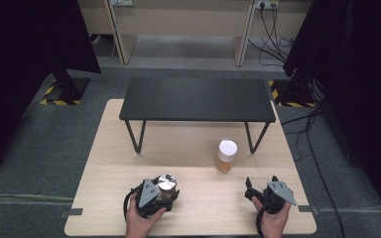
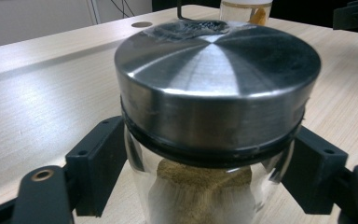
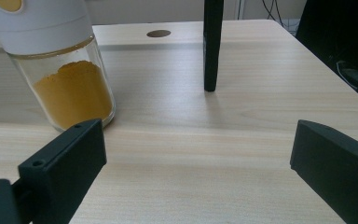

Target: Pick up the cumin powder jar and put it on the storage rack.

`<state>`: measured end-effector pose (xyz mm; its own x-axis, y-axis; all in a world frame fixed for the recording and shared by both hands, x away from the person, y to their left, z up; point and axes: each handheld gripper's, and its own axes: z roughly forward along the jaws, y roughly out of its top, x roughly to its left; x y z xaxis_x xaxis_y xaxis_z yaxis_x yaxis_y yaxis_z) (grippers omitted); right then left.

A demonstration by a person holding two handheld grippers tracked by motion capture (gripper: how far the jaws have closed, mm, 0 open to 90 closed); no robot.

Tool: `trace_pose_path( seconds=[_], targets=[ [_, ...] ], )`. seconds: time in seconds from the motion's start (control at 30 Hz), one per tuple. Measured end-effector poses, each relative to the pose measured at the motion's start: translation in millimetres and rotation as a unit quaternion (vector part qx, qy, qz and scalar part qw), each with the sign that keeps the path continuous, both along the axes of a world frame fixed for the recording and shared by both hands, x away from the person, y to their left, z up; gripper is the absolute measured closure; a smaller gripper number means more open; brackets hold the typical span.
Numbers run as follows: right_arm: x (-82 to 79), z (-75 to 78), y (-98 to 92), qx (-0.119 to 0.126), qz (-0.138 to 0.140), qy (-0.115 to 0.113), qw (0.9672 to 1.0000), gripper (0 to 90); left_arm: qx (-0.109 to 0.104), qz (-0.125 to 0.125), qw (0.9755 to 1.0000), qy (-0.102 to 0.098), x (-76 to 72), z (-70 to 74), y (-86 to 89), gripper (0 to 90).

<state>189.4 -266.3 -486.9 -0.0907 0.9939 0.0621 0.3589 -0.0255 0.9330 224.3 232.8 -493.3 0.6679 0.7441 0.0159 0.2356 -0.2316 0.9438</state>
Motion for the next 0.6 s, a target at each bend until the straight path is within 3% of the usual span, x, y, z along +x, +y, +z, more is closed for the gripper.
trace_pose_path(
  seconds=[0.27,0.6],
  targets=[
    [-0.1,0.2,0.0,0.0,0.0,0.001,1.0,3.4,-0.001,-0.006,1.0,-0.004,0.3,-1.1,0.9,29.3],
    [0.2,0.5,0.0,0.0,0.0,0.002,1.0,3.5,-0.004,-0.006,1.0,-0.002,1.0,-1.2,1.4,29.6]
  ],
)
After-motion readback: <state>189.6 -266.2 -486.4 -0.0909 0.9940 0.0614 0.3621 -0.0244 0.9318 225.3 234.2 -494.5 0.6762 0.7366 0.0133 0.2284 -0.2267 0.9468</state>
